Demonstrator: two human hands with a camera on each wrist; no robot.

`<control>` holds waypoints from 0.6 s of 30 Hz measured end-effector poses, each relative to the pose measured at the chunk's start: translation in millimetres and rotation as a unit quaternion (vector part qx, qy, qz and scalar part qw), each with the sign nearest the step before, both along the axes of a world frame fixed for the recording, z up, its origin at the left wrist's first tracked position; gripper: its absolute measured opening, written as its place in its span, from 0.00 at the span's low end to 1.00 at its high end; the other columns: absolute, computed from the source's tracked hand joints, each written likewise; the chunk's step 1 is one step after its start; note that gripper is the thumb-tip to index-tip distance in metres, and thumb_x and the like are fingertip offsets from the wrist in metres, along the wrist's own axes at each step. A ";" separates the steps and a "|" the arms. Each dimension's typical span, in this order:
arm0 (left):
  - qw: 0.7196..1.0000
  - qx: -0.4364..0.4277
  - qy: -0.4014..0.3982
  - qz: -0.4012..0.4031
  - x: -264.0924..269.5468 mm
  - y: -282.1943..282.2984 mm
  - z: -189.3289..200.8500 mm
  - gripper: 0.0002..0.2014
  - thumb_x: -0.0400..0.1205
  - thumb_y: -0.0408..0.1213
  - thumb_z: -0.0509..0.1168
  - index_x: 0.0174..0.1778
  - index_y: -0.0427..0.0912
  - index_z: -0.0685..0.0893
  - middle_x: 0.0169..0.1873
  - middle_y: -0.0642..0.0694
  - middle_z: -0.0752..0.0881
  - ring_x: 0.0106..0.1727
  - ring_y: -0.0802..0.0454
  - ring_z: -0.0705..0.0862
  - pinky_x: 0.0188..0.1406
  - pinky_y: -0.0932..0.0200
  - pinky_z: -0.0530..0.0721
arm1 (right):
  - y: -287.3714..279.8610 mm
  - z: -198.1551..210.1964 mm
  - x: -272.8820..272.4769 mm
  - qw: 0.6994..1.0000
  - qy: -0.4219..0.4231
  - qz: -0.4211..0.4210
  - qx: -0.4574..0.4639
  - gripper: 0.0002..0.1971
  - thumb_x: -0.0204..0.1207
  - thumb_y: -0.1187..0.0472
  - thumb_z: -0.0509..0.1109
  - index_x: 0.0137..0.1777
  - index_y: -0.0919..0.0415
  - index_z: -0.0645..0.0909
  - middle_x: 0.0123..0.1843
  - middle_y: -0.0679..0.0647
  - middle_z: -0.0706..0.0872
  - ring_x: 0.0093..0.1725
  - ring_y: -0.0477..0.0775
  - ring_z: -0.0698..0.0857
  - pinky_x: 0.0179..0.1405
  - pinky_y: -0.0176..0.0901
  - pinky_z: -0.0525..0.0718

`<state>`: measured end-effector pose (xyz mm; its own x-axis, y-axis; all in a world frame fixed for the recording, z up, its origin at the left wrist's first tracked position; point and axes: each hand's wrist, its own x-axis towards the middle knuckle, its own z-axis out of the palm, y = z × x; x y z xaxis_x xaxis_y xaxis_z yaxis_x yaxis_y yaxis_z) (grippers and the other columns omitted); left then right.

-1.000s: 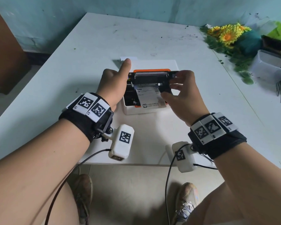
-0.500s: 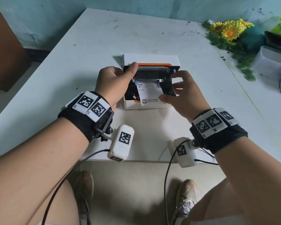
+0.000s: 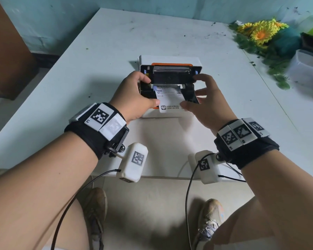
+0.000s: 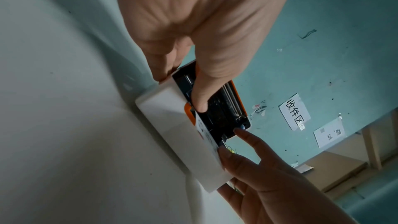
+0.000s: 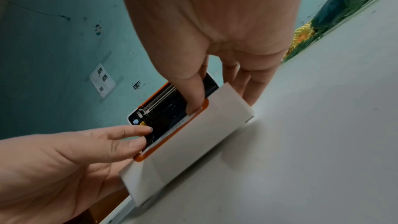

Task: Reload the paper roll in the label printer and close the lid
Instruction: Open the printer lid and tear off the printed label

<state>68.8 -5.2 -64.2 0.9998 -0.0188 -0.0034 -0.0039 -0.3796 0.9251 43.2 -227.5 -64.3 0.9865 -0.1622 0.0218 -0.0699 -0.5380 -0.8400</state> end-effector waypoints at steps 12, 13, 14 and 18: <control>0.995 0.098 -0.030 -0.014 4.4 -1.7 -2.6 0.28 0.68 0.35 0.89 0.61 0.46 0.85 0.56 0.50 0.90 0.57 0.45 0.89 0.58 0.51 0.87 | 13.1 6.1 -9.8 0.983 -0.032 -0.007 -0.183 0.20 0.83 0.46 0.80 0.72 0.48 0.88 0.68 0.55 0.86 0.74 0.62 0.79 0.73 0.53 0.78; 0.995 0.099 -0.027 -0.012 4.7 -1.9 -2.3 0.29 0.68 0.35 0.90 0.61 0.47 0.85 0.58 0.48 0.91 0.59 0.43 0.90 0.62 0.47 0.89 | 18.6 6.3 -11.6 0.979 -0.065 0.007 -0.195 0.16 0.81 0.45 0.80 0.65 0.48 0.91 0.64 0.55 0.88 0.72 0.63 0.82 0.73 0.57 0.81; 0.995 0.100 -0.025 -0.013 4.9 -2.2 -2.0 0.29 0.68 0.34 0.89 0.61 0.47 0.84 0.59 0.48 0.91 0.60 0.43 0.91 0.64 0.44 0.90 | 23.6 5.9 -13.0 0.976 -0.088 0.032 -0.194 0.13 0.80 0.45 0.81 0.59 0.49 0.93 0.60 0.54 0.90 0.67 0.62 0.85 0.69 0.61 0.85; 0.995 0.097 -0.022 -0.023 6.5 -3.7 -2.9 0.27 0.70 0.33 0.87 0.60 0.50 0.83 0.59 0.49 0.91 0.60 0.44 0.92 0.65 0.41 0.90 | 38.5 5.0 -14.9 0.962 -0.102 0.129 -0.219 0.21 0.75 0.50 0.86 0.67 0.55 0.93 0.68 0.56 0.92 0.69 0.65 0.88 0.70 0.63 0.86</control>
